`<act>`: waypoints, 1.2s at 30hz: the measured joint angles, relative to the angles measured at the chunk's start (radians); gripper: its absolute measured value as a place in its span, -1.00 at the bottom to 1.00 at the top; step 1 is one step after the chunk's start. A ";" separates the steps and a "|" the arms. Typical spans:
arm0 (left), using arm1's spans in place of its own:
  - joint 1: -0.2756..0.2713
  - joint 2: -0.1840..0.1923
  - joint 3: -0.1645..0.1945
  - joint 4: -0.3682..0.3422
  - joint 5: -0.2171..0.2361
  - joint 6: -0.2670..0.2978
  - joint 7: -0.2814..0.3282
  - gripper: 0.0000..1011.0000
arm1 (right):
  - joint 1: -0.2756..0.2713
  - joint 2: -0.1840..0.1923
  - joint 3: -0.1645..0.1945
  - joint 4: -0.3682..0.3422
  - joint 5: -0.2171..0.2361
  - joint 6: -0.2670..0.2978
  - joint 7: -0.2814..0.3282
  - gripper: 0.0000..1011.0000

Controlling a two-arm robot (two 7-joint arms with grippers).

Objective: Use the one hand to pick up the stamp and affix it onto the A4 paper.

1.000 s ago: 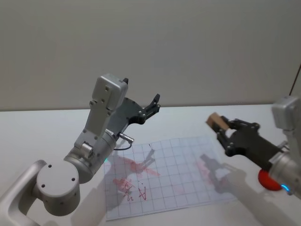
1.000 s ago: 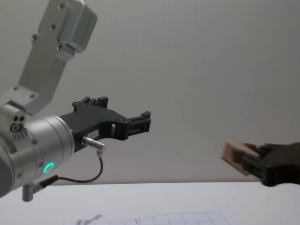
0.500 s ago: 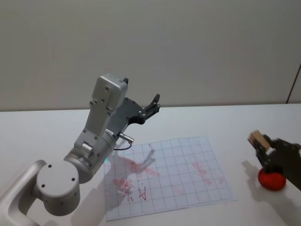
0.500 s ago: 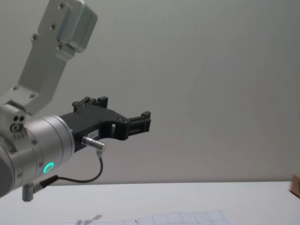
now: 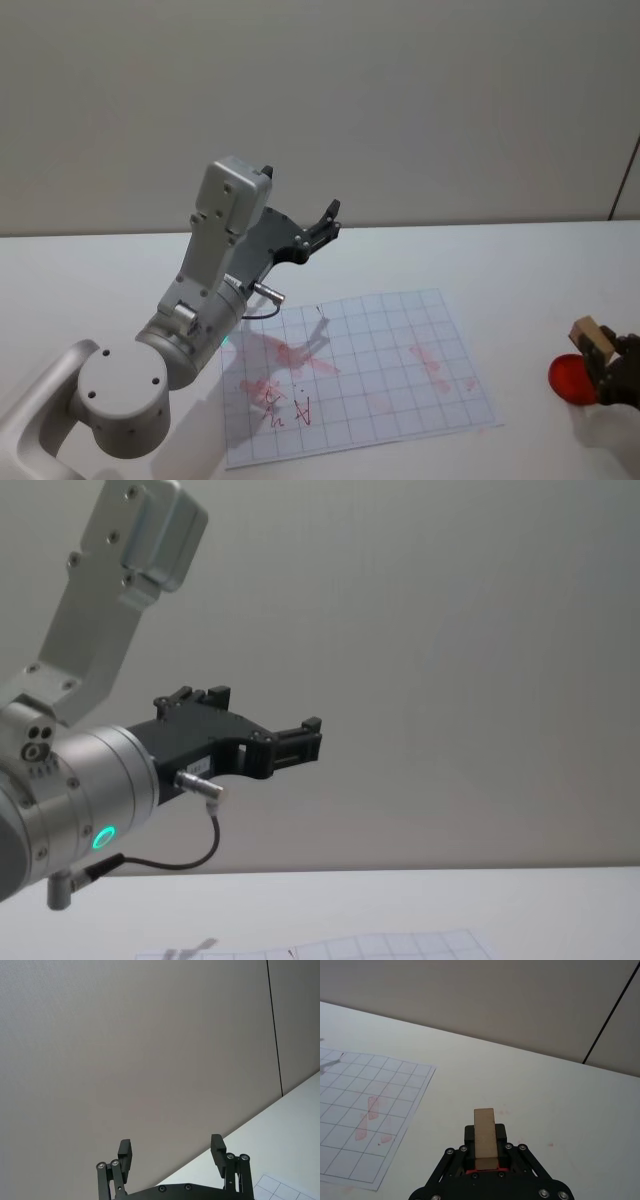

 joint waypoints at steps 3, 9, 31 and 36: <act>0.000 0.000 0.000 0.000 0.000 0.000 0.000 0.98 | -0.002 0.001 0.001 0.000 0.000 0.008 -0.001 -0.57; 0.000 0.000 0.000 0.000 0.000 0.000 0.000 0.98 | -0.002 -0.001 0.001 0.003 -0.003 0.031 -0.001 -0.57; 0.000 0.000 0.000 0.000 0.000 0.000 0.000 0.98 | 0.029 -0.035 -0.017 0.055 -0.044 0.093 0.017 -0.57; 0.000 0.000 0.000 0.000 0.000 0.000 0.000 0.98 | 0.035 -0.041 -0.020 0.065 -0.051 0.095 0.019 -0.51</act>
